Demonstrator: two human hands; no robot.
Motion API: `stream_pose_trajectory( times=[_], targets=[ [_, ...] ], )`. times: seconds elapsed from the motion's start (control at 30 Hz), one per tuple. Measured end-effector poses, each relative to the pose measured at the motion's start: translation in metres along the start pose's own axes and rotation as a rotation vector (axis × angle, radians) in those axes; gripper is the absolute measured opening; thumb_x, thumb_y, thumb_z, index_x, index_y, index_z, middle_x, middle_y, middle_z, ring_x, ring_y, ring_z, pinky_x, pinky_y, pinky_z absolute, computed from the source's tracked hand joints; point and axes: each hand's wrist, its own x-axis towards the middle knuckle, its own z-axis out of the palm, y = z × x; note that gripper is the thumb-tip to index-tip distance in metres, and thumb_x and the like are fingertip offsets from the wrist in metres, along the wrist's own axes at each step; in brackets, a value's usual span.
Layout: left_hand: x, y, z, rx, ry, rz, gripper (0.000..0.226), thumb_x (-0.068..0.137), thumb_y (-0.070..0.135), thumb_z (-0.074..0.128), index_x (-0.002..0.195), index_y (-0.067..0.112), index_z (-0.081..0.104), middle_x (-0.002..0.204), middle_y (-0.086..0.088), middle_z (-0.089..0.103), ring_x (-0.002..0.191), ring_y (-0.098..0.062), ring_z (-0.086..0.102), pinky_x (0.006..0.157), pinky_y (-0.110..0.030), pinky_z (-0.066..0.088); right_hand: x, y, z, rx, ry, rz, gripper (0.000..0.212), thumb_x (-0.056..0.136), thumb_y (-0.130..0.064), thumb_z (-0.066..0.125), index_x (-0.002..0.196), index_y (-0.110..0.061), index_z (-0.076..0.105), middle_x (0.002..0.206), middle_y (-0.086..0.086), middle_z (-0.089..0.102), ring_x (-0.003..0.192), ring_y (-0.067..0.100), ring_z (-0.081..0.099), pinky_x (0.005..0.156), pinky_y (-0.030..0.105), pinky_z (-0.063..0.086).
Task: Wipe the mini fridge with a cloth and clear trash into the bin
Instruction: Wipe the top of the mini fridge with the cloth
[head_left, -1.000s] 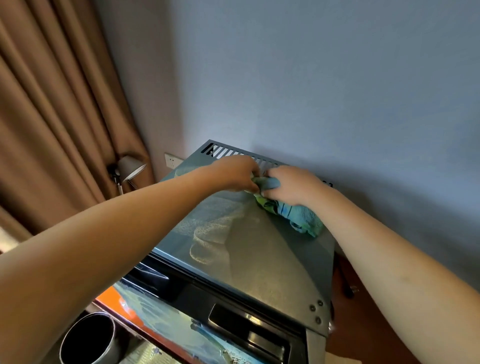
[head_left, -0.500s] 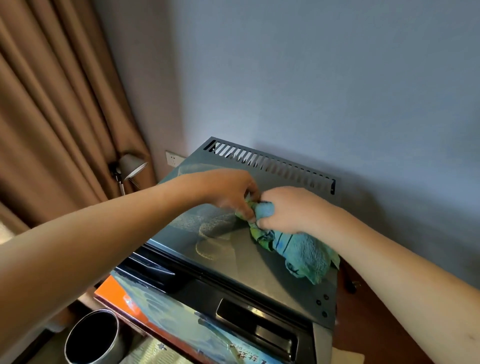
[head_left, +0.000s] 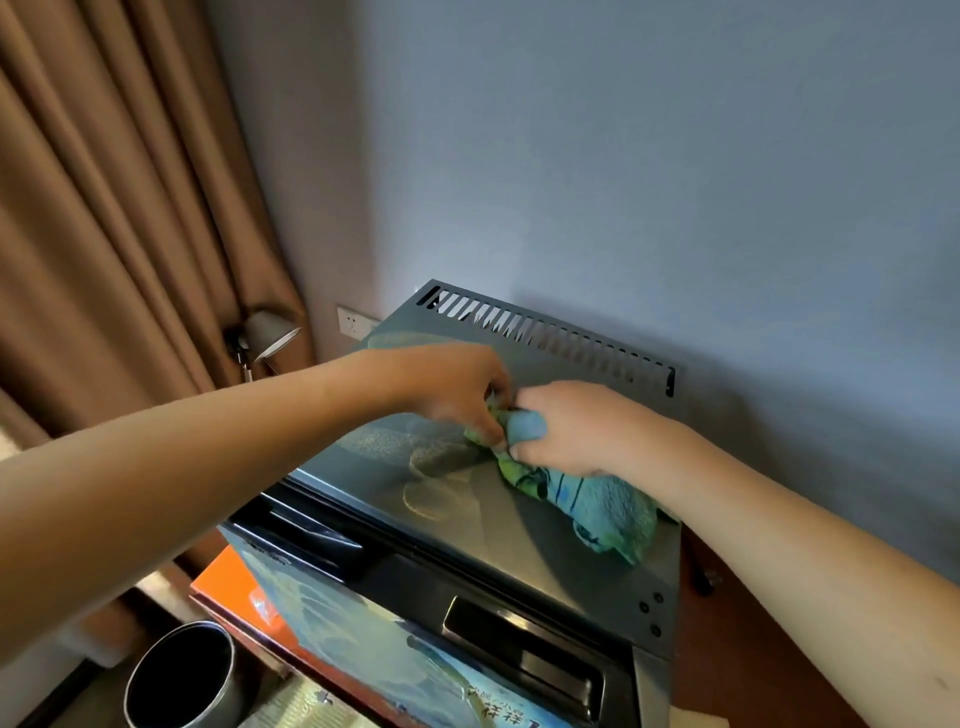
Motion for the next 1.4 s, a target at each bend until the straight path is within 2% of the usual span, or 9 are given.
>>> stream_pose_trajectory(
  times=[0.2,0.33,0.47,0.6,0.7,0.83,1.07,1.23,1.4],
  targets=[
    [0.012,-0.005,0.006,0.085,0.145,-0.045,0.037,0.083,0.052,0.075,0.106,0.025,0.067,0.077,0.009,0.059,0.067,-0.008,0.053,0.060,-0.030,0.042,0.019,0.008,-0.016,-0.084,-0.031,0.038,0.039,0.087,-0.054,0.063,0.119,-0.032,0.057,0.105,-0.004,0.062,0.097,0.023,0.061,0.085,0.040,0.054],
    [0.048,-0.005,-0.007,0.093,0.256,-0.154,0.036,0.081,0.049,0.076,0.102,0.021,0.071,0.092,0.000,0.068,0.084,-0.023,0.064,0.068,-0.030,0.051,0.063,0.026,-0.043,-0.103,-0.044,0.094,0.053,0.085,-0.047,0.070,0.135,-0.034,0.055,0.127,0.001,0.063,0.107,0.026,0.060,0.091,0.037,0.050],
    [0.058,-0.008,-0.012,0.085,0.260,-0.173,0.037,0.079,0.049,0.077,0.099,0.018,0.071,0.092,-0.002,0.069,0.084,-0.025,0.065,0.064,-0.030,0.049,0.076,0.033,-0.036,-0.104,0.026,0.124,0.047,0.082,-0.042,0.068,0.127,-0.036,0.058,0.110,-0.001,0.067,0.094,0.023,0.063,0.086,0.040,0.055],
    [0.041,-0.010,0.001,0.039,0.183,-0.108,0.040,0.077,0.052,0.079,0.099,0.020,0.070,0.090,-0.001,0.068,0.081,-0.021,0.065,0.071,-0.035,0.055,0.063,0.037,-0.020,0.010,-0.079,0.038,0.069,0.077,-0.044,0.074,0.141,-0.039,0.048,0.124,-0.001,0.063,0.104,0.023,0.064,0.091,0.040,0.054],
    [0.036,-0.014,0.007,0.040,0.193,-0.106,0.042,0.078,0.056,0.077,0.100,0.021,0.067,0.080,0.005,0.061,0.067,-0.013,0.056,0.057,-0.030,0.042,0.062,0.033,-0.021,-0.036,-0.116,-0.016,0.069,0.080,-0.043,0.072,0.144,-0.037,0.046,0.115,-0.001,0.067,0.096,0.023,0.068,0.085,0.041,0.057],
    [0.050,-0.027,-0.001,0.079,0.242,-0.170,0.041,0.079,0.054,0.075,0.107,0.025,0.068,0.082,0.006,0.064,0.072,-0.015,0.061,0.060,-0.029,0.045,0.083,0.039,-0.033,-0.011,-0.072,-0.032,0.070,0.083,-0.045,0.073,0.146,-0.036,0.045,0.141,0.001,0.055,0.123,0.025,0.055,0.099,0.038,0.047],
    [0.064,-0.045,-0.016,0.113,0.398,-0.349,0.023,0.087,0.041,0.066,0.101,0.023,0.073,0.092,0.001,0.069,0.082,-0.020,0.065,0.054,-0.025,0.041,0.128,0.031,-0.012,0.014,0.270,0.134,0.034,0.090,-0.049,0.056,0.120,-0.033,0.055,0.107,0.006,0.050,0.101,0.035,0.057,0.076,0.038,0.048],
    [0.035,-0.037,-0.006,0.054,0.280,-0.246,0.031,0.080,0.048,0.075,0.090,0.019,0.070,0.082,-0.001,0.067,0.073,-0.020,0.062,0.056,-0.027,0.044,0.096,0.028,-0.011,0.000,0.097,-0.006,0.053,0.086,-0.047,0.060,0.136,-0.036,0.047,0.125,0.011,0.056,0.112,0.033,0.058,0.088,0.040,0.053],
    [0.030,-0.034,0.003,0.104,0.257,-0.224,0.030,0.082,0.049,0.071,0.090,0.021,0.068,0.070,0.003,0.061,0.064,-0.017,0.059,0.056,-0.029,0.046,0.086,0.021,-0.017,-0.061,0.037,-0.109,0.049,0.086,-0.043,0.061,0.133,-0.045,0.048,0.100,-0.005,0.057,0.086,0.021,0.058,0.069,0.033,0.049]
  ],
)
